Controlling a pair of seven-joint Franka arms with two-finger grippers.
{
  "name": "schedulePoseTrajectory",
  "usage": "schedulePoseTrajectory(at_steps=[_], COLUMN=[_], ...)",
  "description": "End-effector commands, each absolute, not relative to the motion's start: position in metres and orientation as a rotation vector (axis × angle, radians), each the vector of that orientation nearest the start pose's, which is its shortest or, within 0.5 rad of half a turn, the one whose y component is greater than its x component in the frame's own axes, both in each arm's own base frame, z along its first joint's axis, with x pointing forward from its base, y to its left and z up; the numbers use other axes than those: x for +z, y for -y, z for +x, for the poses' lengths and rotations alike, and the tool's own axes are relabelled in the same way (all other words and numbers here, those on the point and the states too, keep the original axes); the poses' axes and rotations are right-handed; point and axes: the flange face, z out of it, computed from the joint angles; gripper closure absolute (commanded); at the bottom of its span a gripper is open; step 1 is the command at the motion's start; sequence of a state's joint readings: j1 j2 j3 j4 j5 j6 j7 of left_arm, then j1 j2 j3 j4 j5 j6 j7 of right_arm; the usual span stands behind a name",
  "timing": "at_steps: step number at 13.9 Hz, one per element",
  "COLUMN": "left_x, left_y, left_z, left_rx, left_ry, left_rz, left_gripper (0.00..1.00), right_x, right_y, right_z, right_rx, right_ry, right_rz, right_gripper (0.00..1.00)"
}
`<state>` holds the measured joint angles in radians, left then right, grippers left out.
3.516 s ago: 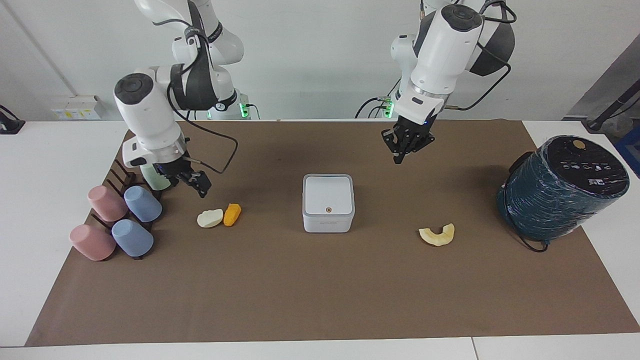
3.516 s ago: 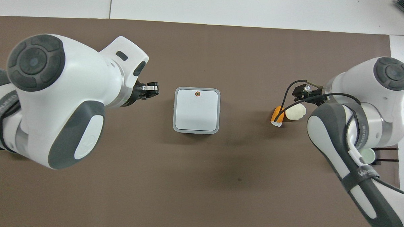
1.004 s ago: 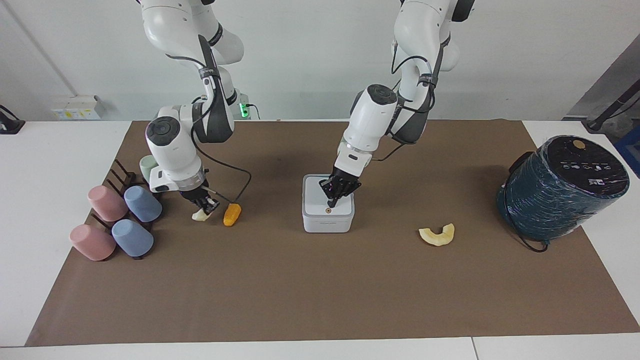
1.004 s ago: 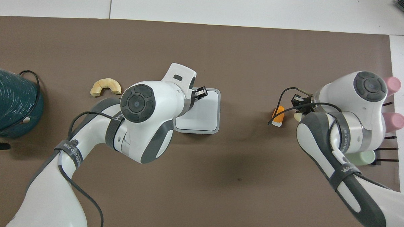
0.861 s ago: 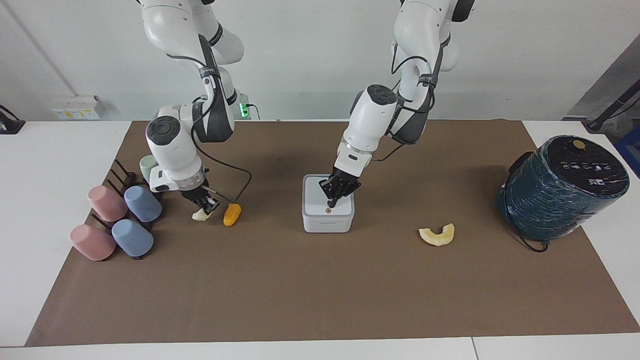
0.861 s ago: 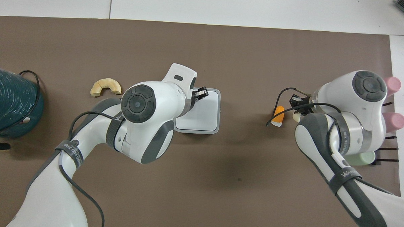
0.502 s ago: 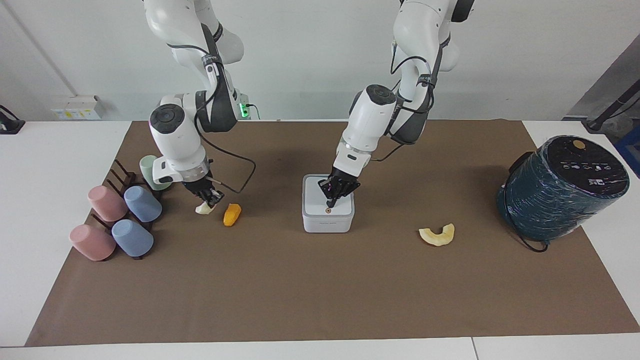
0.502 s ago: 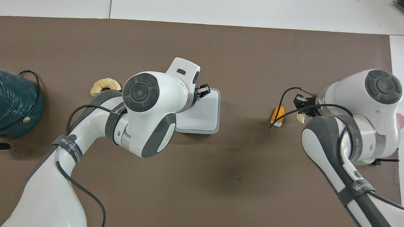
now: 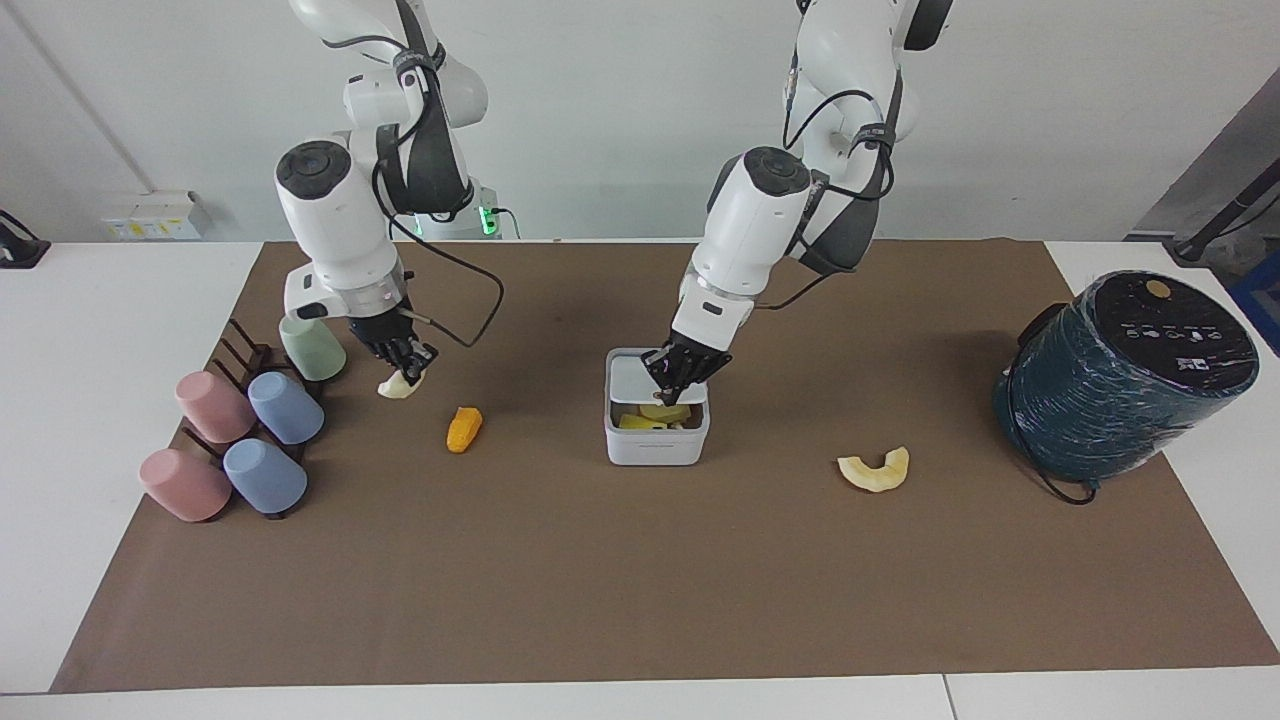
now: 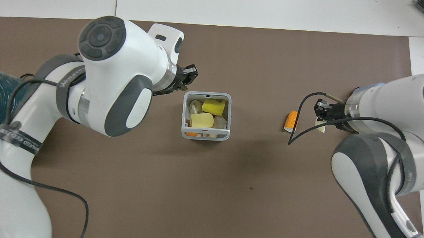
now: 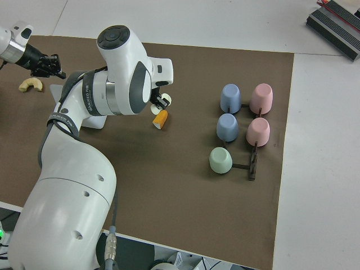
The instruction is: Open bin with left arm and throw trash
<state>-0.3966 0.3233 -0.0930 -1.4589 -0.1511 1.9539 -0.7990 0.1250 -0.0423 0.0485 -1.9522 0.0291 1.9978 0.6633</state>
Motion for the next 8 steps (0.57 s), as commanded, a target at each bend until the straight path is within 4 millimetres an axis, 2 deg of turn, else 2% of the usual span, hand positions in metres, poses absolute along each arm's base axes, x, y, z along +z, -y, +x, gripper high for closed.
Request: schedulePoseTrajectory(at_steps=[1, 2, 3, 4, 6, 8], left_x=[0.526, 0.532, 0.534, 0.535, 0.528, 0.518], left_y=[0.281, 0.261, 0.242, 0.22, 0.191, 0.177], left_z=[0.613, 0.617, 0.622, 0.628, 0.634, 0.631], left_rx=[-0.013, -0.018, -0.03, -0.059, -0.101, -0.127], left_ry=[0.602, 0.57, 0.508, 0.429, 0.232, 0.094], left_rz=[-3.305, -3.304, -3.302, -3.294, -3.255, -3.223], left_gripper=[1.0, 1.0, 1.0, 1.0, 1.0, 1.0], right_x=[0.522, 0.53, 0.529, 0.526, 0.518, 0.507], right_y=[-0.132, -0.146, -0.16, -0.183, -0.215, -0.257], right_z=[0.559, 0.561, 0.563, 0.565, 0.573, 0.586], right_rx=[-0.121, -0.132, -0.146, -0.18, -0.2, -0.183], right_ry=[-0.677, -0.657, -0.638, -0.606, -0.614, -0.586], right_rz=[-2.94, -2.903, -2.87, -2.842, -2.805, -2.784], right_gripper=[1.0, 1.0, 1.0, 1.0, 1.0, 1.0])
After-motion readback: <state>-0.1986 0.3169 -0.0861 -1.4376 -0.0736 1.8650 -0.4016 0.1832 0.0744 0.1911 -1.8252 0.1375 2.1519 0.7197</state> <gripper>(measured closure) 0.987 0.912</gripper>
